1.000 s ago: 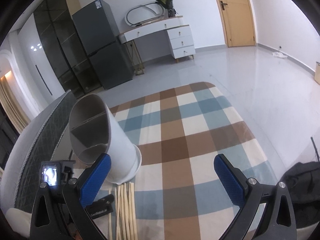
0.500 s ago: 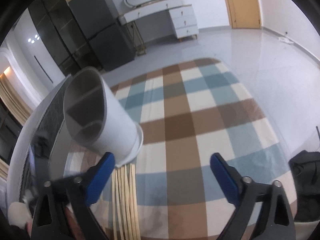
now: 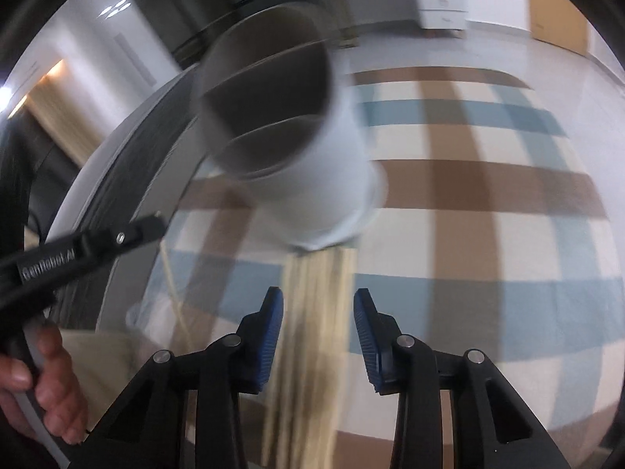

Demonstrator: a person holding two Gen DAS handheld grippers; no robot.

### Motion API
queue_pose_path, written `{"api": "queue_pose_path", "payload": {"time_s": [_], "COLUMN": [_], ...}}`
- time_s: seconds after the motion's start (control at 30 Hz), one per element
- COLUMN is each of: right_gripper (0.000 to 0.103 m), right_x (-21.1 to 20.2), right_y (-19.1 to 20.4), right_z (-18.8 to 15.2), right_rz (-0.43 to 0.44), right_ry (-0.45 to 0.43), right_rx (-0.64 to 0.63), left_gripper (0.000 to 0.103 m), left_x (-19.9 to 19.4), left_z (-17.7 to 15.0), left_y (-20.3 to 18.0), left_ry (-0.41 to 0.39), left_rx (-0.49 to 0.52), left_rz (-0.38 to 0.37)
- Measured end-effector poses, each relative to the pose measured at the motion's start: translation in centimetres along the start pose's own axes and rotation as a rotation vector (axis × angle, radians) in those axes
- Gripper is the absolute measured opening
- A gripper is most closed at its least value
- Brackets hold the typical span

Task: Organize utensils
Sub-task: 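Lower the left tool and close it on one chopstick while the right tool grasps another, then lift both held chopsticks and carry them above the grey utensil holder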

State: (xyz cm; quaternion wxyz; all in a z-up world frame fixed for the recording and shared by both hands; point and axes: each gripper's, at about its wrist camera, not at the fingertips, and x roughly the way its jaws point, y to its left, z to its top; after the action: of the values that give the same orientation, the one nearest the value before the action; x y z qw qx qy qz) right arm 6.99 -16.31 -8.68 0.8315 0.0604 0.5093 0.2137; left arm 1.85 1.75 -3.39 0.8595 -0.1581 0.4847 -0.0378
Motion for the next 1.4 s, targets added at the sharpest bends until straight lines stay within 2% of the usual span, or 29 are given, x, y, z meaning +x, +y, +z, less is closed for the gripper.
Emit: {"api": "queue_pose_path", "payload": {"time_s": [0.1, 0.2, 0.37, 0.47, 0.57, 0.7, 0.8, 0.97, 1.03, 1.17, 1.4], "right_gripper": [0.033, 0.027, 0.024, 0.022, 0.018, 0.017, 0.016, 0.010, 0.007, 0.006, 0.006], "right_x": [1.6, 3.7, 6.2, 7.0, 8.0, 8.3, 8.8, 9.3, 9.4, 8.6, 0.2], "right_y": [1.8, 2.9, 3.7, 4.0, 4.1, 4.1, 4.9, 6.6, 6.9, 6.2, 5.1], "right_z": [0.2, 0.5, 0.8, 0.9, 1.1, 1.6, 1.4, 0.7, 0.4, 0.6, -0.2], "right_rz": [0.014, 0.002, -0.037, -0.054, -0.122, -0.106, -0.134, -0.205, -0.209, -0.141, -0.079], "right_ry": [0.024, 0.045, 0.076, 0.066, 0.075, 0.058, 0.073, 0.038, 0.031, 0.008, -0.206], "right_rx": [-0.051, -0.086, -0.127, -0.140, -0.174, -0.163, -0.219, -0.298, -0.310, -0.237, -0.186], "left_gripper": [0.001, 0.001, 0.001, 0.001, 0.001, 0.001, 0.001, 0.001, 0.001, 0.001, 0.001], "left_x": [0.1, 0.7, 0.6, 0.6, 0.9, 1.0, 1.1, 1.2, 1.2, 1.0, -0.3], "left_z": [0.6, 1.7, 1.6, 1.7, 1.8, 1.9, 1.9, 2.0, 2.0, 2.0, 1.4], "left_y": [1.5, 3.4, 4.5, 4.8, 5.0, 5.5, 5.8, 5.9, 6.0, 5.8, 3.6], "left_ry": [0.005, 0.005, 0.026, 0.034, 0.041, 0.040, 0.042, 0.041, 0.041, 0.029, -0.018], "left_rx": [-0.036, -0.064, -0.105, -0.123, -0.131, -0.153, -0.163, -0.171, -0.173, -0.165, -0.072], "left_rz": [-0.002, 0.003, -0.014, -0.021, -0.019, -0.014, -0.009, -0.002, 0.001, 0.000, -0.011]}}
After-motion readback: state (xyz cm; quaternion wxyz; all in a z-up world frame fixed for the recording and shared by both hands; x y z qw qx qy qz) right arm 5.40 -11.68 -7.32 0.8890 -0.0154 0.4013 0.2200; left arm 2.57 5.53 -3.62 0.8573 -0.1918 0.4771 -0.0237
